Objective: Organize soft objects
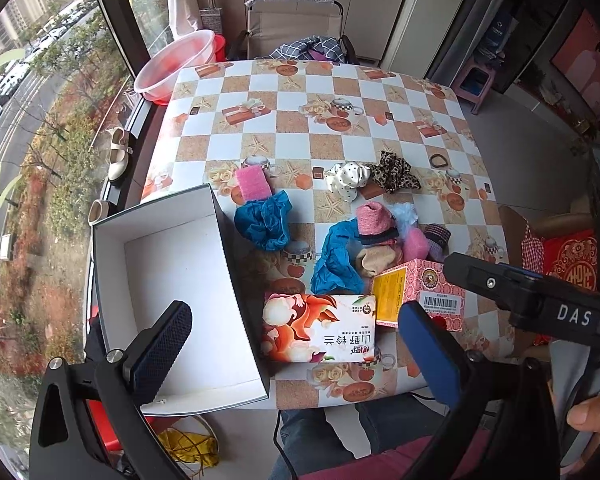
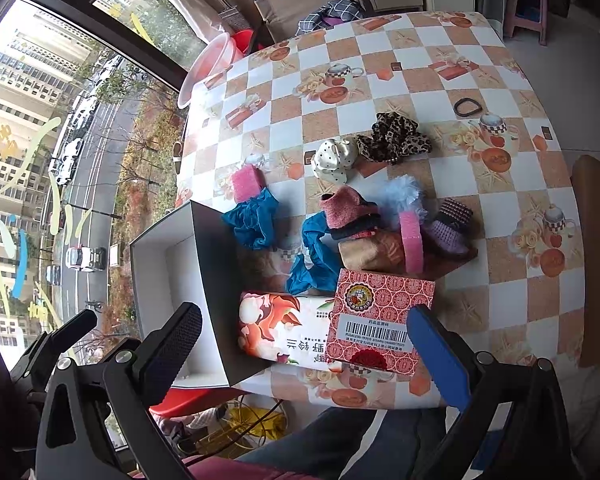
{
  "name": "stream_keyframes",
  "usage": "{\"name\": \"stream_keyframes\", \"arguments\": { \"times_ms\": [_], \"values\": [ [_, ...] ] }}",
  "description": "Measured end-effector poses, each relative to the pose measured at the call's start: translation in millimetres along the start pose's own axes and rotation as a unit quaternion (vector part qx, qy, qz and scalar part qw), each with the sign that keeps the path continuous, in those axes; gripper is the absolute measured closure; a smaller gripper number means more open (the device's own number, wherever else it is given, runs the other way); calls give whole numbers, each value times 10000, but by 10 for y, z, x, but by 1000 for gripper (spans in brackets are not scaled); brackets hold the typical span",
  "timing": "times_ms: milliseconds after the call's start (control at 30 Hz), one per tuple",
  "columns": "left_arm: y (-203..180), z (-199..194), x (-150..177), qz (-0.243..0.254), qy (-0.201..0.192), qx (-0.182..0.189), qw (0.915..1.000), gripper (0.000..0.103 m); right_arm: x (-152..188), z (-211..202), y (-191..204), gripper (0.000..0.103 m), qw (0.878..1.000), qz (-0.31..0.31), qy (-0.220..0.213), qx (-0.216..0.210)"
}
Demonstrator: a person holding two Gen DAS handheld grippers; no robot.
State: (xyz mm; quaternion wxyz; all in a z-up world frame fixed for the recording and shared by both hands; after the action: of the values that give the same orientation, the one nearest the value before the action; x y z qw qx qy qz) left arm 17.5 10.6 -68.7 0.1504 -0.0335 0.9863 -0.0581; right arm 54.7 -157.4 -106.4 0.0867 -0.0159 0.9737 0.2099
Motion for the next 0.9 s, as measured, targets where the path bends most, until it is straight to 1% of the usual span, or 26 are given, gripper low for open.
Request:
{"name": "stream_keyframes", "arguments": {
  "times_ms": [167,300,433,633,900],
  "values": [
    [-15,-4,-4,-11,0,0,10000,0,-7,-17,-8,0,10000,16,-23,14],
    [35,-4,21,-153,4,33,9999,0,-2,-46,-1,0,10000,17,-61,-4],
    [122,59,74,-375,129,65,9992,0,19,-40,-43,0,9999,92,-49,-10],
    [209,199,120,-627,391,160,9971,0,5,8,-215,0,9994,339,48,35],
    [211,405,22,-599,613,75,9963,0,-72,51,-504,0,9980,600,120,165]
  ]
}}
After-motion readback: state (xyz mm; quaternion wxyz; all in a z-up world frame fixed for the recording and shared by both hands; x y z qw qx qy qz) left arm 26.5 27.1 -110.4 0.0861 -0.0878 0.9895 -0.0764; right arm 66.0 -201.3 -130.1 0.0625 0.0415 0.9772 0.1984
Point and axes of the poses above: each gripper's, at about its wrist camera, not at the fingertips, and z roughly the way its jaws point, y to its left, x to its underside, the point moved 6 cm from there along z, roughly the way its jaws point, and after that the axes turned 4 degrees about x, right-handed, at the moved point
